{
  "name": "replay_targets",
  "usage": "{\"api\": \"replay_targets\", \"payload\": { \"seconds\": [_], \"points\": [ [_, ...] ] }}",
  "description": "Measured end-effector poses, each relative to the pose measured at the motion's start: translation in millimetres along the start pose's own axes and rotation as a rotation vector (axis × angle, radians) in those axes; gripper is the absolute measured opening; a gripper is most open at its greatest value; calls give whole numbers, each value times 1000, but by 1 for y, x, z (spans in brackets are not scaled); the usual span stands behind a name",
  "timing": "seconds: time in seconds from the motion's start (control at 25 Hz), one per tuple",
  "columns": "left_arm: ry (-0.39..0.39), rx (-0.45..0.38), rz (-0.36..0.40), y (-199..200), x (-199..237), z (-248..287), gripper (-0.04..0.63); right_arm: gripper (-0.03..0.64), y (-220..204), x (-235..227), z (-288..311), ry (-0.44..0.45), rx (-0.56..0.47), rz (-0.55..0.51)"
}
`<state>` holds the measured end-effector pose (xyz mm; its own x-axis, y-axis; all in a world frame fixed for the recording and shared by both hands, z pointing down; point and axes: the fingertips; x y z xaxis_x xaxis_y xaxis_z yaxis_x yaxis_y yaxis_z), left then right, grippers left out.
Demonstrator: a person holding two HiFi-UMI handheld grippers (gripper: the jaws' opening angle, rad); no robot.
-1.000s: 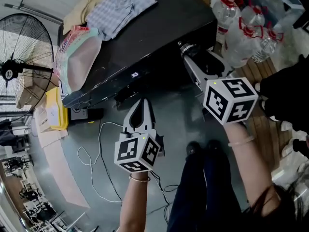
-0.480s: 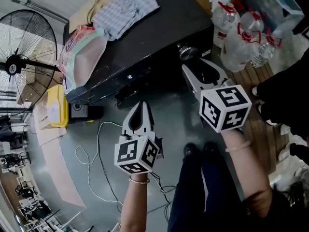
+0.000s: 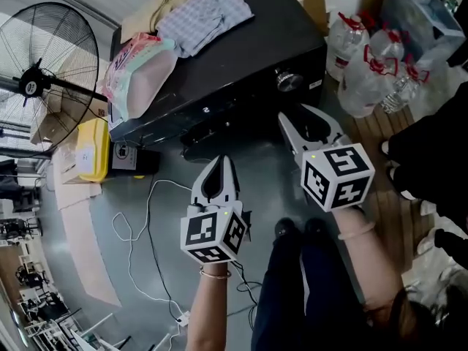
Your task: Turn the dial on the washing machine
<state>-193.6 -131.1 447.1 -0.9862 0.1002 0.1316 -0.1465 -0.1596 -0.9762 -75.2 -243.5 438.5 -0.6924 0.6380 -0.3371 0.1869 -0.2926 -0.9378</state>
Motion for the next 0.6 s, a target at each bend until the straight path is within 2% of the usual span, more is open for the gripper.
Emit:
{"api": "replay_targets", "payload": {
  "seconds": [0.6],
  "points": [
    [69, -29, 24, 39, -16, -28, 15, 140, 26, 31, -32, 60, 20, -92]
  ]
}}
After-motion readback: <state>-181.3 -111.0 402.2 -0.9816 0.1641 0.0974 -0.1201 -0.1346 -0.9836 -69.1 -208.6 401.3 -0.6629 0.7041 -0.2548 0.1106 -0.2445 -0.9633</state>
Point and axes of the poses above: the fingertips, and each gripper's own axes: z forward along the fingers, x to its left, y out of its top, and after that the axes turned 13 degrees about -x, right-handed
